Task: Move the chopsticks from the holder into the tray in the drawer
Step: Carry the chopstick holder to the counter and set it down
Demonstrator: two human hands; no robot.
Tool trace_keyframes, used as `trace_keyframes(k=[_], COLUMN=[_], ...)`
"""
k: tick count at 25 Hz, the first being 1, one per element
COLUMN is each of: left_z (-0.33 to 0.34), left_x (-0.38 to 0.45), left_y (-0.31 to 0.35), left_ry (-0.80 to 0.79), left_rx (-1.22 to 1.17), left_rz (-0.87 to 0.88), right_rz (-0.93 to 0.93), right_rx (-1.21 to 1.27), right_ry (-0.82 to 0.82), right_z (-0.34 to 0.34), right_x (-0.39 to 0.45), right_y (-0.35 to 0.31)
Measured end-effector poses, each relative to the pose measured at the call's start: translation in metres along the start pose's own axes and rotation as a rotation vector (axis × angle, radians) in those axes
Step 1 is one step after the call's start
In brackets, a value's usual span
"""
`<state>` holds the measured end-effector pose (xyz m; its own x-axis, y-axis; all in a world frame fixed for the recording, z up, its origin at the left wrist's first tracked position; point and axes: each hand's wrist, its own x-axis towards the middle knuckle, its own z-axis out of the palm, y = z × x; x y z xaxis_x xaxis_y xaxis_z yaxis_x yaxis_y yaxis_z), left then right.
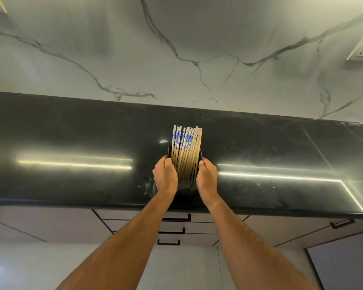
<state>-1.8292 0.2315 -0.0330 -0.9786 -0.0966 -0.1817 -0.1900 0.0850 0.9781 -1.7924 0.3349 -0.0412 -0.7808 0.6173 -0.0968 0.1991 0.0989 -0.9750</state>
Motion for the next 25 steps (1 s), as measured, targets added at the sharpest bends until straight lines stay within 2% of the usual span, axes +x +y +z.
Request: trace_keyframes(k=[8, 25], left_z=[0.018, 0.048], left_x=[0.066, 0.101], left_y=[0.007, 0.003], left_ry=[-0.118, -0.023], left_rx=[-0.001, -0.018], left_rz=[-0.060, -0.068], right_rz=[0.012, 0.036], right_rx=[-0.084, 0.036], right_ry=[0.037, -0.019], right_z=[0.025, 0.031], right_x=[0.057, 0.102], right_y=[-0.010, -0.008])
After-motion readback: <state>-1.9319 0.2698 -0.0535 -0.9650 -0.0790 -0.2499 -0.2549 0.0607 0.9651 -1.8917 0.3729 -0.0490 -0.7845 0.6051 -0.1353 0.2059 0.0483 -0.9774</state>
